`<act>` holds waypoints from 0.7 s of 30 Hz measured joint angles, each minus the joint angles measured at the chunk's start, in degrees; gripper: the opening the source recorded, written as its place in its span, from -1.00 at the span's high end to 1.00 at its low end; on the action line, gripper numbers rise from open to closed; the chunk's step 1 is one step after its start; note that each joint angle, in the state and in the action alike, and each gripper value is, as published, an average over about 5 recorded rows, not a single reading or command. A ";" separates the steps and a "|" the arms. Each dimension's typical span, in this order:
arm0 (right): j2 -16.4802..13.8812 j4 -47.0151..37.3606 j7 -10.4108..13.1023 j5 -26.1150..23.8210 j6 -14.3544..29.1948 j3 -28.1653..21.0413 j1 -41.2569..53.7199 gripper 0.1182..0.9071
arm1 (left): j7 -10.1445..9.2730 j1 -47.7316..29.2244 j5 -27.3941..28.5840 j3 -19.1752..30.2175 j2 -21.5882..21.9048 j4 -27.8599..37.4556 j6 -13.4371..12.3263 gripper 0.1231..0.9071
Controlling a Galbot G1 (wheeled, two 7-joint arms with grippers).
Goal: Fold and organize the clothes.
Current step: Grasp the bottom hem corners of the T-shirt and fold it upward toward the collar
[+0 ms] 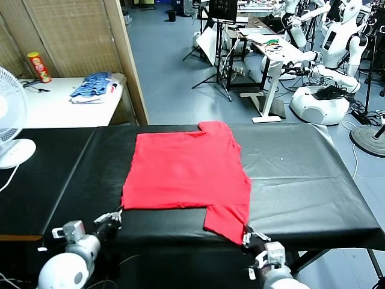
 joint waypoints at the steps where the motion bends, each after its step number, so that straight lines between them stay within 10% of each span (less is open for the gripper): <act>1: -0.43 -0.51 -0.25 0.83 1.14 0.56 0.72 0.99 | -0.11 0.51 -0.02 0.09 -0.15 -1.07 -0.13 0.99; 12: -5.20 -17.63 -4.13 2.86 15.14 -0.42 17.66 0.99 | 0.00 -3.47 3.36 1.87 -2.39 -2.94 -4.81 0.99; 21: -5.32 -32.54 -5.64 0.46 18.50 -5.57 29.52 0.99 | -0.57 -12.51 6.08 4.28 -2.15 5.06 -6.63 0.99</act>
